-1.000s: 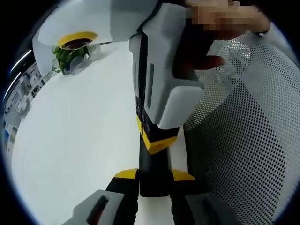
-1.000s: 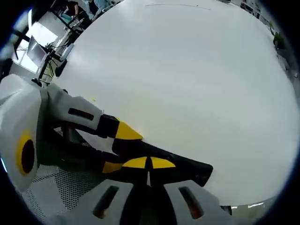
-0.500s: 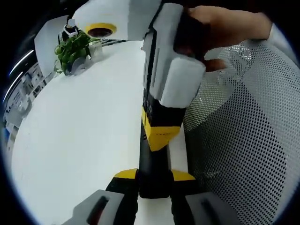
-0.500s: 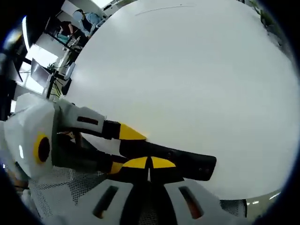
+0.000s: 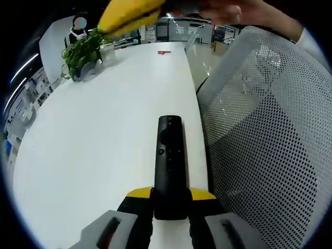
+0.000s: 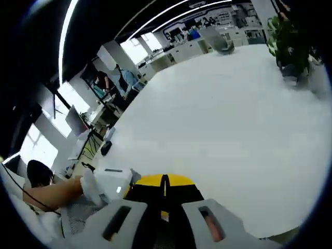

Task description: Press the specified remote control buttons in sequence, fully releasing each button before pressing the next.

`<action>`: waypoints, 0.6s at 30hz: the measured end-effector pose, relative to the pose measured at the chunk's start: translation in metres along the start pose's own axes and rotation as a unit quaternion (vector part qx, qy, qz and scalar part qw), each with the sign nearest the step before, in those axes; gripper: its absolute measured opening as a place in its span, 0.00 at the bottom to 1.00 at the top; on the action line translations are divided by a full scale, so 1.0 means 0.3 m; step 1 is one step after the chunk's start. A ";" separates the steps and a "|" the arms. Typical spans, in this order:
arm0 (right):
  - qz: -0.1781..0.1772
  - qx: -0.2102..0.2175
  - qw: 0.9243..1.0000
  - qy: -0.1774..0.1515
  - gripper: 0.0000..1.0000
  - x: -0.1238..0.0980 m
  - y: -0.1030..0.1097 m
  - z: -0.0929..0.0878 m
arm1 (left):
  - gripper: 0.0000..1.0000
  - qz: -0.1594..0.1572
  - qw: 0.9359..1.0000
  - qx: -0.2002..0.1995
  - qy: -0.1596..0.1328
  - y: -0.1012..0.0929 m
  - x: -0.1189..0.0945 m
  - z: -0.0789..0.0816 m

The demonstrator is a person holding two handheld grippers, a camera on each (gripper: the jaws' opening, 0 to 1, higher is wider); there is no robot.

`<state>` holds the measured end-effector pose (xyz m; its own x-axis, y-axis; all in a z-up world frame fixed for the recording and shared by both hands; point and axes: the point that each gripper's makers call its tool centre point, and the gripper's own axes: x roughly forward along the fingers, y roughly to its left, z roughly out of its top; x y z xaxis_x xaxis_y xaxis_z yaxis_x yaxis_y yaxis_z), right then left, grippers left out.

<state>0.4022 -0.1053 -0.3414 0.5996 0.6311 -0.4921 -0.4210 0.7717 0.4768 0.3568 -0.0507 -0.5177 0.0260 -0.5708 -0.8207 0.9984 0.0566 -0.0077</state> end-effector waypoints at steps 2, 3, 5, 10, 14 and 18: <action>-0.016 -0.021 0.999 -0.041 0.00 -0.065 -0.009 0.058 | 0.25 0.000 1.000 0.001 0.002 0.000 0.000 0.000; -0.023 -0.028 0.997 -0.065 0.02 -0.102 -0.012 0.089 | 0.25 -0.001 1.000 0.001 0.004 0.000 0.000 0.000; -0.018 -0.028 0.994 -0.109 0.10 -0.161 -0.002 0.135 | 0.25 0.000 1.000 0.001 0.006 -0.001 0.001 0.000; -0.044 -0.046 0.980 -0.191 0.34 -0.277 -0.014 0.206 | 0.25 0.001 1.000 0.001 0.009 -0.001 0.001 -0.001; -0.098 -0.078 0.977 -0.171 0.38 -0.309 -0.072 0.164 | 0.25 0.002 1.000 0.000 0.010 0.000 0.003 -0.002; -0.146 -0.115 0.966 -0.182 0.59 -0.332 -0.111 0.130 | 0.25 0.003 1.000 0.000 0.010 0.000 0.002 -0.001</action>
<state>0.3831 -0.1969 -0.2797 0.8969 0.3474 -0.2734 -0.3130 0.9358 0.1622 0.3567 -0.0509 -0.5184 0.0315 -0.5543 -0.8317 0.9982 0.0607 -0.0027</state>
